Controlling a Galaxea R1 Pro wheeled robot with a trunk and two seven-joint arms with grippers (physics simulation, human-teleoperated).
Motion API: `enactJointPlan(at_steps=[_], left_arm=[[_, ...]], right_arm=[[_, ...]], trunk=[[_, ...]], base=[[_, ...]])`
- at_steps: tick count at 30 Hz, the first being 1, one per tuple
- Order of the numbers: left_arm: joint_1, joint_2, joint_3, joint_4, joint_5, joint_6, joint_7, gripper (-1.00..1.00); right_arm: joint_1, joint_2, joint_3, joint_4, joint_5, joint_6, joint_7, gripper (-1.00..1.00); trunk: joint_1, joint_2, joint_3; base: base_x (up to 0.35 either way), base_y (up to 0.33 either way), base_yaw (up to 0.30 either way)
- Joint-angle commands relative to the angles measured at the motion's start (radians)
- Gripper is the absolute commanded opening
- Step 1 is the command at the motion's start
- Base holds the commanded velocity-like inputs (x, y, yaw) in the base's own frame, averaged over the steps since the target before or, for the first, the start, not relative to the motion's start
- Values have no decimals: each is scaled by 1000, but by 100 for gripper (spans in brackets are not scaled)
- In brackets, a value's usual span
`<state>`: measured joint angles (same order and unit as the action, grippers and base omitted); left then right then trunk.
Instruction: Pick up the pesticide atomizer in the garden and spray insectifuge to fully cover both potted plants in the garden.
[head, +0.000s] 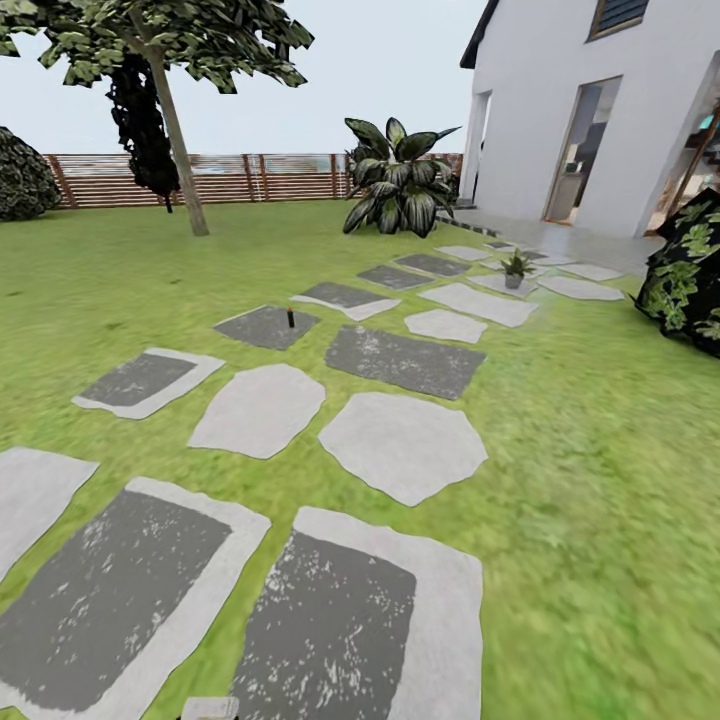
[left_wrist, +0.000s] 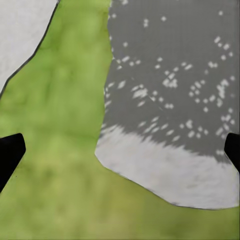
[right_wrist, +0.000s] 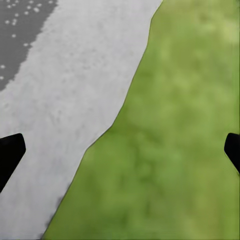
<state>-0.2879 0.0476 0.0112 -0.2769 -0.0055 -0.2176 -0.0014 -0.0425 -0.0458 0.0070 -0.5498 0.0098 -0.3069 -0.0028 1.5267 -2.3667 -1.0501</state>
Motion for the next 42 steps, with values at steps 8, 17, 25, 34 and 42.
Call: enactJointPlan(at_steps=[8, 17, 25, 34, 42], left_arm=[[0, 0, 1, 1, -1, -3, 0, 100], [0, 0, 1, 1, -1, -3, 0, 100], [0, 0, 1, 1, -1, -3, 0, 100], [0, 0, 1, 1, -1, -3, 0, 100], [0, 0, 1, 1, -1, -3, 0, 100]], right_arm=[[0, 0, 1, 1, 1, -3, 0, 100], [0, -2, -2, 10, 1, -3, -1, 100], [0, -2, -2, 26, 1, -4, -2, 100], [0, -2, -2, 27, 1, -4, -2, 100], [0, -2, -1, 27, 1, -3, -1, 100]], trunk=[[0, 0, -1], [0, 0, -1], [0, 0, -1], [0, 0, -1], [0, 0, -1]], base=[[337, 0, 0], [336, 0, 0], [337, 0, 0], [337, 0, 0], [337, 0, 0]])
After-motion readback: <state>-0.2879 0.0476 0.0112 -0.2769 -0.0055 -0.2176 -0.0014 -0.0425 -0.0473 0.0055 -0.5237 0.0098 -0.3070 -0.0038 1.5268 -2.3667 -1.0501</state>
